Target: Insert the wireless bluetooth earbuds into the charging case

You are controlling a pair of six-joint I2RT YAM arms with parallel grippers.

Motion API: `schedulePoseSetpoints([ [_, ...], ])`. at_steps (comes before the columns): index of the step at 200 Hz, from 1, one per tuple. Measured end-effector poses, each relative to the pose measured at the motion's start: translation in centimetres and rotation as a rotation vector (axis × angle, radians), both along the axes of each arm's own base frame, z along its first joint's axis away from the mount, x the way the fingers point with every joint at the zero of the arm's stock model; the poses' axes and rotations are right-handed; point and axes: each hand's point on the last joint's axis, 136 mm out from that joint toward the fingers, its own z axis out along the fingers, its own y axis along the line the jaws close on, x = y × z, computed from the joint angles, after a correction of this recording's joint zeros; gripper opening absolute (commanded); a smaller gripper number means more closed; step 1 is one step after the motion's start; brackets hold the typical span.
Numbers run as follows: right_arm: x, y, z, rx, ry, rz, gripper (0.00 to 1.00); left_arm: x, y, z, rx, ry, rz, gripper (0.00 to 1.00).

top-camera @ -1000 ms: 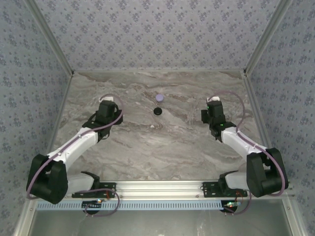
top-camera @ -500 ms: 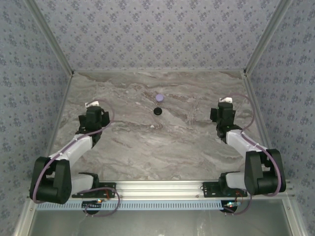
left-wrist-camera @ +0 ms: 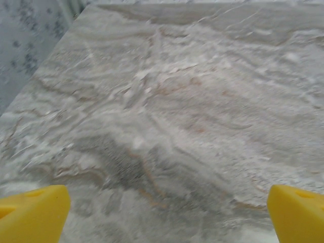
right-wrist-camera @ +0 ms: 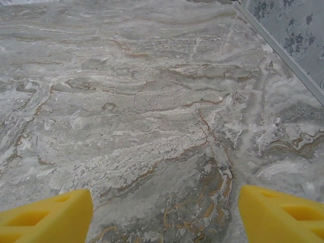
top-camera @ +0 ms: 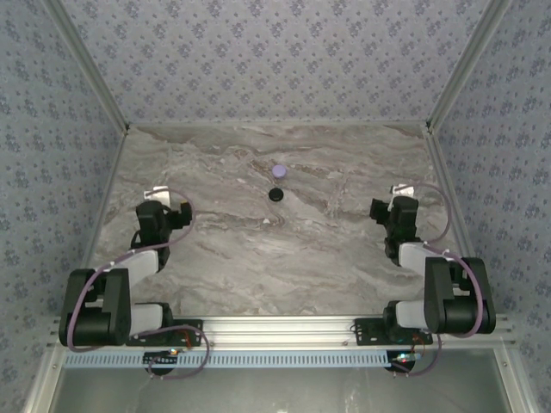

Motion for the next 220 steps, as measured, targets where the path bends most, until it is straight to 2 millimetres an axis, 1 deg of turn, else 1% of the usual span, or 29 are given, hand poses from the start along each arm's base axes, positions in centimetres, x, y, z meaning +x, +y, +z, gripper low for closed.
schedulePoseSetpoints([
  [25, 0.3, 0.4, 0.0, -0.009, -0.034, 0.032, 0.79, 0.5, -0.8, 0.4, -0.023, -0.036, -0.049, 0.99],
  [52, 1.0, 0.7, 0.1, -0.010, -0.062, 0.049, 0.80, 1.2, -1.2, 0.8, -0.029, -0.081, -0.074, 0.99],
  [64, 1.2, 0.7, -0.1, -0.010, -0.068, 0.052, 0.80, 1.6, -1.4, 0.1, -0.028, -0.078, -0.086, 0.99],
  [87, 1.6, 1.0, -1.0, -0.010, -0.060, 0.069, 0.81, 1.8, -1.6, -2.3, -0.027, -0.025, -0.103, 0.99],
  [93, 1.6, 1.0, -1.4, -0.013, -0.048, 0.073, 0.85, 1.8, -1.6, -3.0, -0.028, -0.006, -0.106, 0.99],
  [94, 1.6, 1.1, -1.5, -0.014, -0.045, 0.075, 0.87, 1.8, -1.6, -3.1, -0.028, -0.004, -0.106, 0.99],
  [95, 1.6, 1.1, -1.5, -0.015, -0.043, 0.076, 0.94, 1.8, -1.6, -3.1, -0.027, -0.002, -0.106, 0.99],
  [97, 1.6, 1.1, -1.6, -0.016, -0.038, 0.078, 0.99, 1.7, -1.6, -3.4, -0.027, 0.007, -0.107, 0.99],
  [105, 1.7, 1.2, -1.9, -0.021, -0.029, 0.082, 1.00, 1.8, -1.6, -3.8, -0.027, 0.021, -0.106, 0.99],
  [118, 1.8, 1.3, -1.8, -0.025, -0.029, 0.090, 1.00, 2.2, -1.5, -3.6, -0.027, 0.025, -0.097, 0.99],
  [138, 2.2, 1.5, -1.3, -0.022, -0.041, 0.099, 1.00, 3.4, -0.8, -2.2, -0.032, -0.013, -0.076, 0.99],
  [151, 2.3, 1.6, -1.2, -0.019, -0.044, 0.105, 1.00, 3.7, -0.5, -1.7, -0.034, -0.026, -0.064, 0.99],
  [220, 2.4, 2.0, -1.4, -0.003, -0.033, 0.142, 1.00, 3.7, -0.4, -1.8, -0.036, -0.022, -0.060, 0.99],
])
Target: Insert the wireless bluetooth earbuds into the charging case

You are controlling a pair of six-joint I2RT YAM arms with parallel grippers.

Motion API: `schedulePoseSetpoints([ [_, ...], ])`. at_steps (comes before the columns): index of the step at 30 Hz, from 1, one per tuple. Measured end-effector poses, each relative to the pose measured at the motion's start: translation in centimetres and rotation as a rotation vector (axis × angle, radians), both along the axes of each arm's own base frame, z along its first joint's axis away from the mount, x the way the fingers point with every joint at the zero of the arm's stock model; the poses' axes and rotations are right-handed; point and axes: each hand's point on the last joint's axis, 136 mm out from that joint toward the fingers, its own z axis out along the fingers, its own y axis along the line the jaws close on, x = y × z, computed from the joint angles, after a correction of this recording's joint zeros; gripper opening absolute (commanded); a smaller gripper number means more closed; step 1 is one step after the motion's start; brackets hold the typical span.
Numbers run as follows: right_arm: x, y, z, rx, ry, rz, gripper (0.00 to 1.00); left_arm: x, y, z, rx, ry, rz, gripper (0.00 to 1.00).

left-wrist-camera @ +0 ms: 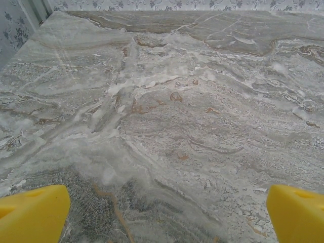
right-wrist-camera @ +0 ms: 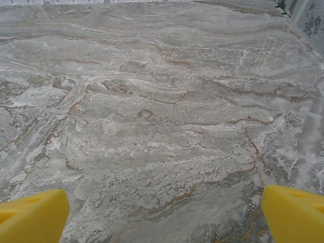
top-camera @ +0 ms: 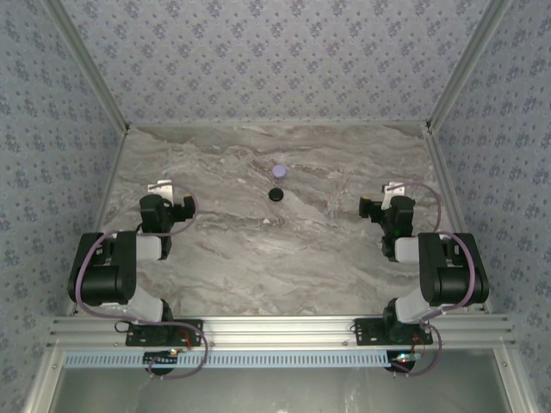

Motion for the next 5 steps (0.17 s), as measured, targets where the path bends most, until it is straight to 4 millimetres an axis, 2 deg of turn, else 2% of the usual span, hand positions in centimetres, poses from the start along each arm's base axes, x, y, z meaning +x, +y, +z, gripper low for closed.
schedulePoseSetpoints([
  [5, -0.04, 0.12, -0.10, 0.003, 0.004, 0.006, 1.00, 0.00, 0.00, 0.00, 0.000, 0.000, 0.000, 0.99],
])
